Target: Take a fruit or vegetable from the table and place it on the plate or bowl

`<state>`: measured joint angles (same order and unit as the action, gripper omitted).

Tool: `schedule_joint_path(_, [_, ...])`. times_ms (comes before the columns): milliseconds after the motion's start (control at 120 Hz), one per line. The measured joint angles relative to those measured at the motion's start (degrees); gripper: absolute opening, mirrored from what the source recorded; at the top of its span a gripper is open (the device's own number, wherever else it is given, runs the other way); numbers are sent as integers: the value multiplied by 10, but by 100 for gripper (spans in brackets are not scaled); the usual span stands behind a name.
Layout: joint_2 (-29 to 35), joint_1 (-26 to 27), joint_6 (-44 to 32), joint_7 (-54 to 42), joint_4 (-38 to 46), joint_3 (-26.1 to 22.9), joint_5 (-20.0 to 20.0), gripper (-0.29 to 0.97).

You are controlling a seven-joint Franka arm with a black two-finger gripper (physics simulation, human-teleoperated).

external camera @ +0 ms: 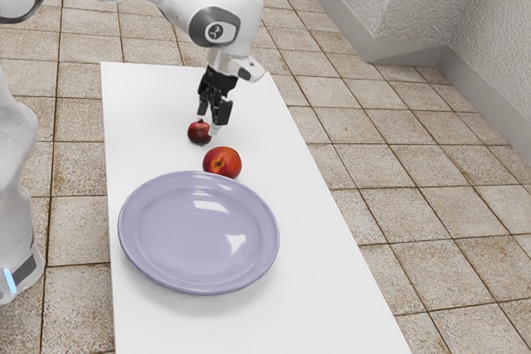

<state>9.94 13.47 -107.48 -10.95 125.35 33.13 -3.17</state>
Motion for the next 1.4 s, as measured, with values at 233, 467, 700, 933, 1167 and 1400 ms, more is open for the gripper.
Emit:
schedule_joint_path(233, [0, 13, -5, 7, 8, -1, -2, 68])
schedule_joint_path(467, [25, 9, -6, 13, 36, -2, -2, 68])
schedule_joint_path(700, [25, 7, -7, 16, 42, -3, -3, 68])
schedule_joint_path(933, [22, 7, -9, 20, 46, -3, -3, 65])
schedule_joint_path(1167, [13, 7, -15, 28, 47, -3, -3, 44])
schedule_joint_path(1400, [18, 7, -19, 37, 37, -2, -8, 32])
